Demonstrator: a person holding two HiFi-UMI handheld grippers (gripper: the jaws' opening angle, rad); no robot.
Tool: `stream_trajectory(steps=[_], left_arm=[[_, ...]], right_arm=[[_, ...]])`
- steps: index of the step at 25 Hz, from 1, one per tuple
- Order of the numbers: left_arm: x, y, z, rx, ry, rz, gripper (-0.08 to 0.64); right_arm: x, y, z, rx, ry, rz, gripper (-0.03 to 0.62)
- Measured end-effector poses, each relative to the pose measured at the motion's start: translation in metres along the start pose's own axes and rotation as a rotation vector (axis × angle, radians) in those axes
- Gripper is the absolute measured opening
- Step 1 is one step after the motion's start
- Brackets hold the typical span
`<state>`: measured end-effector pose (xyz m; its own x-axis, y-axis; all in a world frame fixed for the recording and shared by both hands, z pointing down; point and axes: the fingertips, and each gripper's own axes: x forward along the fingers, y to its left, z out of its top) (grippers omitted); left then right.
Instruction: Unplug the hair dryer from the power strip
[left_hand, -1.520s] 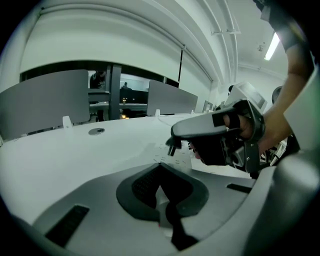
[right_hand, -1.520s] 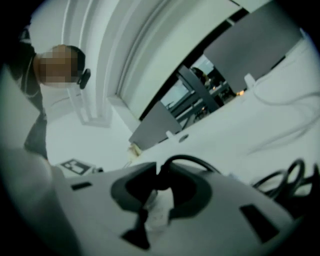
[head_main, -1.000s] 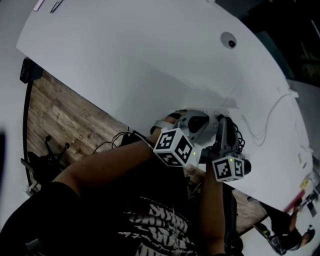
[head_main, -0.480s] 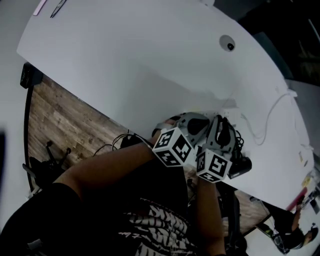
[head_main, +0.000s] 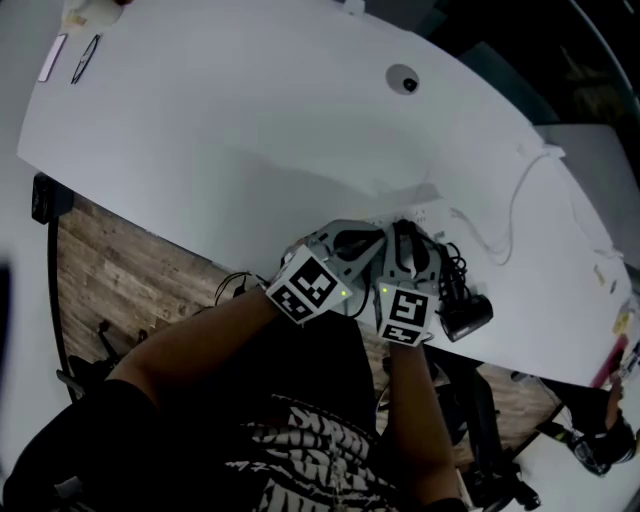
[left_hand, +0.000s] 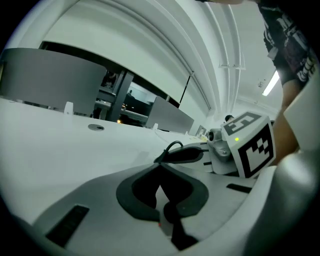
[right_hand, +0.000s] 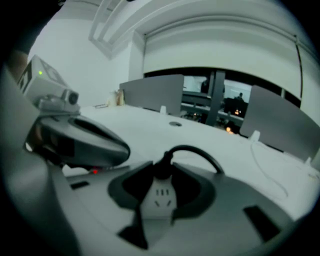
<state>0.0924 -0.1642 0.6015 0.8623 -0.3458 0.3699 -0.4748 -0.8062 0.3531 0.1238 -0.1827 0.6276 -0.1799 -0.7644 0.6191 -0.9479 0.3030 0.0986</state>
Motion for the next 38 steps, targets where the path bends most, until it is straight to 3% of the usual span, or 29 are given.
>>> stream_trajectory(steps=[6, 11, 16, 17, 18, 23, 26, 30, 34, 38], left_arm=[[0.005, -0.007, -0.011, 0.073, 0.062, -0.026, 0.028], [0.004, -0.008, -0.01, 0.076, 0.06, -0.041, 0.028], [0.004, -0.009, -0.012, 0.111, 0.066, -0.044, 0.028], [0.004, -0.01, -0.012, 0.122, 0.066, -0.045, 0.028], [0.004, -0.012, -0.013, 0.134, 0.067, -0.047, 0.028], [0.004, -0.014, -0.02, 0.156, 0.065, -0.046, 0.028], [0.002, -0.014, -0.02, 0.162, 0.064, -0.034, 0.028], [0.003, -0.016, -0.02, 0.171, 0.071, -0.038, 0.028], [0.006, -0.015, -0.026, 0.18, 0.098, -0.045, 0.028], [0.011, -0.012, -0.028, 0.238, 0.121, -0.06, 0.028]], right_arm=[[-0.004, 0.005, -0.005, 0.047, 0.029, 0.092, 0.159], [-0.026, 0.005, 0.007, 0.211, -0.118, 0.192, 0.184], [-0.019, -0.006, 0.015, 0.321, -0.181, 0.124, 0.179], [-0.018, -0.01, 0.015, 0.33, -0.189, 0.093, 0.148], [-0.017, -0.013, 0.014, 0.323, -0.193, 0.062, 0.087], [-0.012, -0.004, 0.021, 0.046, -0.148, -0.012, 0.089], [-0.01, 0.003, 0.021, -0.035, -0.16, 0.004, 0.094], [-0.011, 0.003, 0.016, -0.054, -0.181, 0.023, 0.097], [-0.01, 0.005, 0.014, -0.012, -0.145, 0.08, 0.098], [-0.025, 0.008, 0.001, 0.011, -0.075, 0.145, 0.167]])
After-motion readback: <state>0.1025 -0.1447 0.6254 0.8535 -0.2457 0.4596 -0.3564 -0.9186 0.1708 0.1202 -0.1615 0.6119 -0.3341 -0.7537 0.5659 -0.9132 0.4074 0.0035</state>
